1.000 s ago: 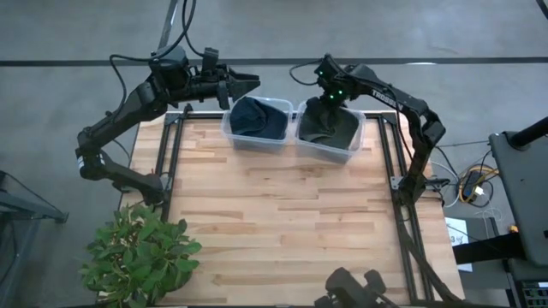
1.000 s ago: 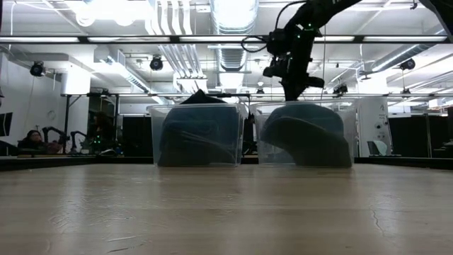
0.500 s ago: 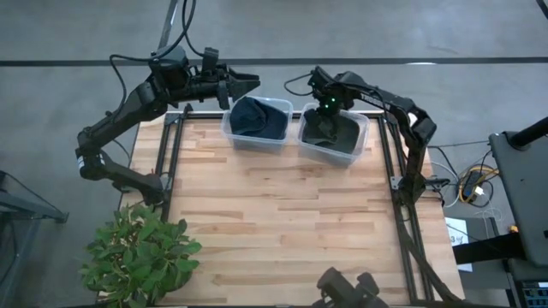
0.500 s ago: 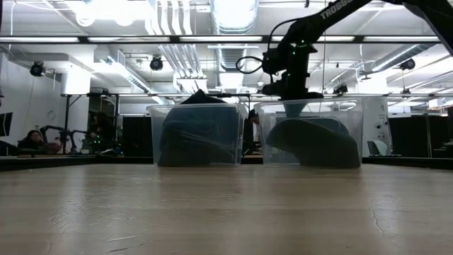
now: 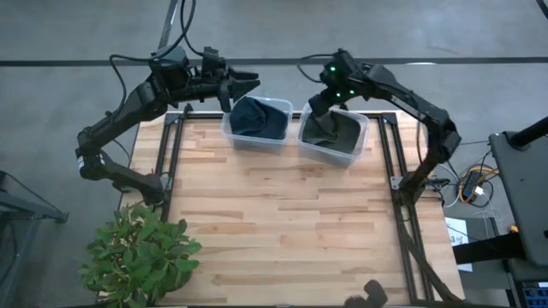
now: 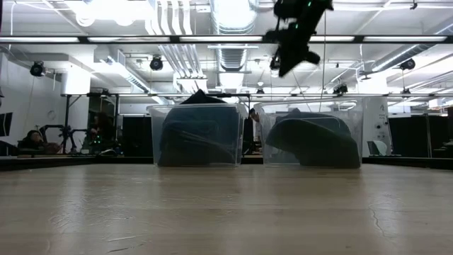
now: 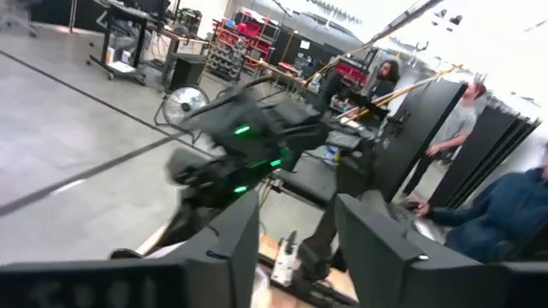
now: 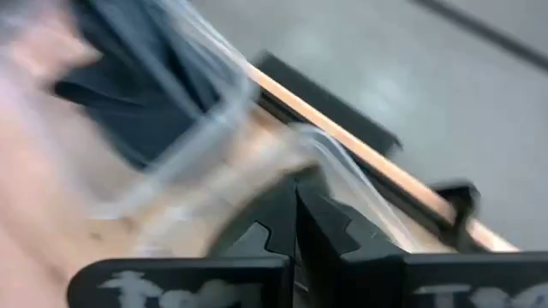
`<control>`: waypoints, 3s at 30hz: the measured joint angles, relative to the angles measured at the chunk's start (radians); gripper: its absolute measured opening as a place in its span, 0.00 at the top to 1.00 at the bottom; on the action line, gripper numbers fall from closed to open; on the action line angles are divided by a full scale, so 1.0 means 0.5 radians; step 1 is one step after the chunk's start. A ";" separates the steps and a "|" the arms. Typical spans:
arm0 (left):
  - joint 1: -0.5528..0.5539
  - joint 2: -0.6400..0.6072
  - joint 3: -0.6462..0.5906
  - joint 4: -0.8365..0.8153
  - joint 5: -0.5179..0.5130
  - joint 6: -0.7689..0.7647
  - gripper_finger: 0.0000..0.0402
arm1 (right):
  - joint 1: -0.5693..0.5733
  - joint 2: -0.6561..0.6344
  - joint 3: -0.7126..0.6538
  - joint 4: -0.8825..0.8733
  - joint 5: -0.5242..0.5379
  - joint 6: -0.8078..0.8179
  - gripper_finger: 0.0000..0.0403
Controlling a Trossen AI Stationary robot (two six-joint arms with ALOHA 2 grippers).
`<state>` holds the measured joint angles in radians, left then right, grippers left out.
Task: Pick & Place hat
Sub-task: Return to Home Position
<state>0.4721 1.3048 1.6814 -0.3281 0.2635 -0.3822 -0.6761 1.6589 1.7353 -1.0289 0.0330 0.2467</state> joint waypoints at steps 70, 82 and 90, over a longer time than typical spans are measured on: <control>-0.008 -1.806 -3.220 1.457 -0.056 0.164 1.00 | 0.939 -2.429 -3.380 2.826 -0.508 0.007 0.98; -0.240 -2.067 -3.344 1.247 -0.154 0.138 1.00 | 0.937 -2.420 -3.452 2.839 -0.379 -0.119 0.98; -0.442 -2.063 -3.346 1.132 -0.584 0.239 1.00 | 0.937 -2.420 -3.452 2.742 -0.377 -0.072 0.98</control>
<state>0.2511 0.2733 0.0086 0.2380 -0.0283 -0.2626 -0.2077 0.4488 0.0093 0.3423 -0.1554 0.2107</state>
